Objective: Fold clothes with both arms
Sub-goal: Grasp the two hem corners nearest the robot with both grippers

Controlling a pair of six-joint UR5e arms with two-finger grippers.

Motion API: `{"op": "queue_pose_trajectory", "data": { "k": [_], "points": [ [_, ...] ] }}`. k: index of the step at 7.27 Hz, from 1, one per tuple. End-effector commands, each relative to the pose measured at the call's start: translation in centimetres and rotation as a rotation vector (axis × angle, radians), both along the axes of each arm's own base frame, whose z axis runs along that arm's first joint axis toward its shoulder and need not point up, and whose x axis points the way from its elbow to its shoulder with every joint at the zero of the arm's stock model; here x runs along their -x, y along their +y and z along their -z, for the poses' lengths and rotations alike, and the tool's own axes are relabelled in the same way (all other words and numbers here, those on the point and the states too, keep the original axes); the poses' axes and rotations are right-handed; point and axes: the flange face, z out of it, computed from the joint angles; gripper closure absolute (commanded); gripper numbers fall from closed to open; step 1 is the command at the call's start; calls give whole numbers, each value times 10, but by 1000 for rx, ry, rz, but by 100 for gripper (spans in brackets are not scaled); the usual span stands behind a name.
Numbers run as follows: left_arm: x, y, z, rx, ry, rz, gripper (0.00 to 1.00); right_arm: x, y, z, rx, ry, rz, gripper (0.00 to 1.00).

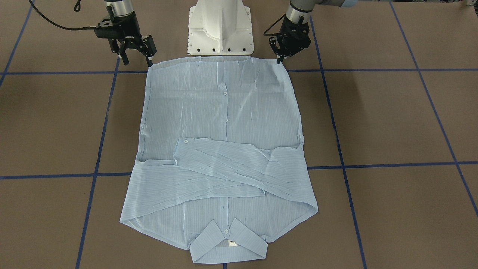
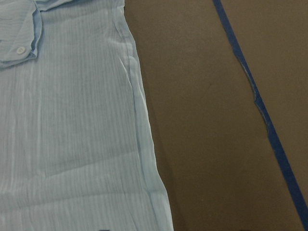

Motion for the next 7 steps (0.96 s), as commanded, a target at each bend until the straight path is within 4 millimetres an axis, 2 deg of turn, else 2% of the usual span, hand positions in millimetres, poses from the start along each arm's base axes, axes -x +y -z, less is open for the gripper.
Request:
{"op": "queue_pose_trajectory", "data": {
  "k": [1, 4, 6, 7],
  "points": [
    [3, -3, 4, -22, 5, 28, 100, 18, 22, -19, -10, 1, -36, 34],
    [3, -3, 4, -28, 6, 34, 100, 34, 53, -21, -60, 0, -7, 35],
    [3, -4, 4, -29, 6, 37, 100, 40, 64, -28, -69, 8, -6, 38],
    [4, -4, 3, -29, 5, 37, 100, 42, 65, -31, -73, 15, -6, 44]
  ]
}}
